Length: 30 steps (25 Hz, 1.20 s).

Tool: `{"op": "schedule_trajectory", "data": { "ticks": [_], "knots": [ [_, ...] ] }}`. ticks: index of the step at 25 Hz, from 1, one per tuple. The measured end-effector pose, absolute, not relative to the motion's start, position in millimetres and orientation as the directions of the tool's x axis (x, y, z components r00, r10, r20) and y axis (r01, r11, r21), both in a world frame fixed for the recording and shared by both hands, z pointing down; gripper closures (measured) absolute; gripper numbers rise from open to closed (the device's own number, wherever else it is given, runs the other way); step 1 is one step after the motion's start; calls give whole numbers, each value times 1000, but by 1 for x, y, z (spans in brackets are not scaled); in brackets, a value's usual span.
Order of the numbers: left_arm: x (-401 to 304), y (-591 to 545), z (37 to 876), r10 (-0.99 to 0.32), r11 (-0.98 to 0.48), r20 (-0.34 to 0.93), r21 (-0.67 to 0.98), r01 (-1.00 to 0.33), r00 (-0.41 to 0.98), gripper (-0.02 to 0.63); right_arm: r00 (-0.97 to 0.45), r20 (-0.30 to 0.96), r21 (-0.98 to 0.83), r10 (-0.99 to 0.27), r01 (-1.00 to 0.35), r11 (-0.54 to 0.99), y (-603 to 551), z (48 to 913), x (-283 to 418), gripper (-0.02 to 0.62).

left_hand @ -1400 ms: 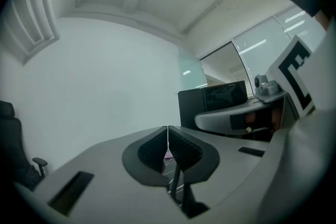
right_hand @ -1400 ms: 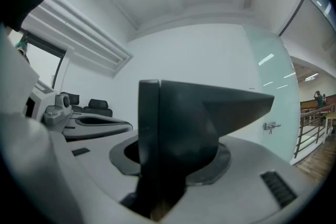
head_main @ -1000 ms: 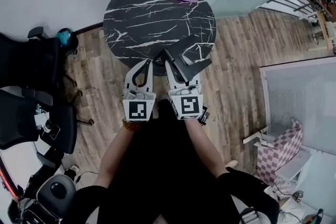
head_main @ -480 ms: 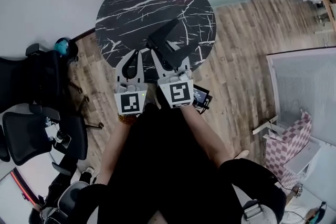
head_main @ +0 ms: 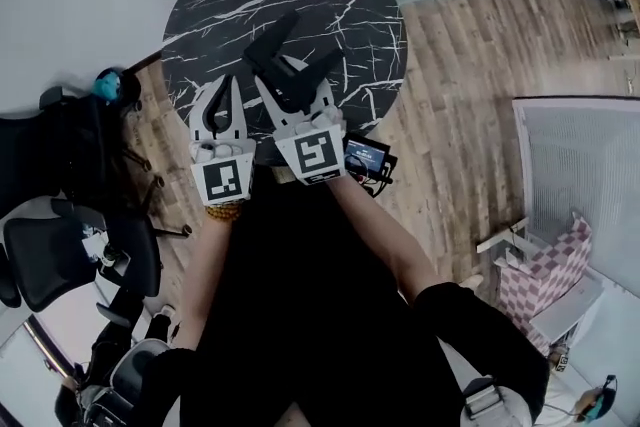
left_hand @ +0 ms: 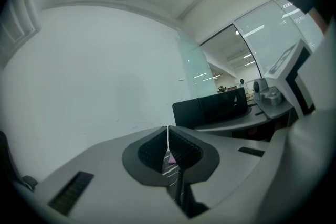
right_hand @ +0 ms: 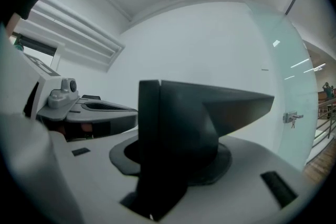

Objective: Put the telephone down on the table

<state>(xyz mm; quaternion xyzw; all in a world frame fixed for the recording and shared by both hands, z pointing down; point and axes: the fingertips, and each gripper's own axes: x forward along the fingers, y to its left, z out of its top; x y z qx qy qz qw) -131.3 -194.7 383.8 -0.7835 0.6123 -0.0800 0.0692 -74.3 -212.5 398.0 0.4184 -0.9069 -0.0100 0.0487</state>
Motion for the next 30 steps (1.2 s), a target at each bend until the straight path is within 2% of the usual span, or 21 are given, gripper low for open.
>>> {"op": "schedule_trajectory", "data": {
  "ticks": [19, 30],
  "knots": [
    [-145, -227, 422, -974, -210, 104, -94, -973, 200, 591, -658, 188, 64, -729, -733, 677, -263, 443, -98, 414],
    [-151, -219, 441, -968, -216, 159, -147, -965, 193, 591, -667, 207, 14, -716, -729, 684, -267, 474, -113, 414]
  ]
}}
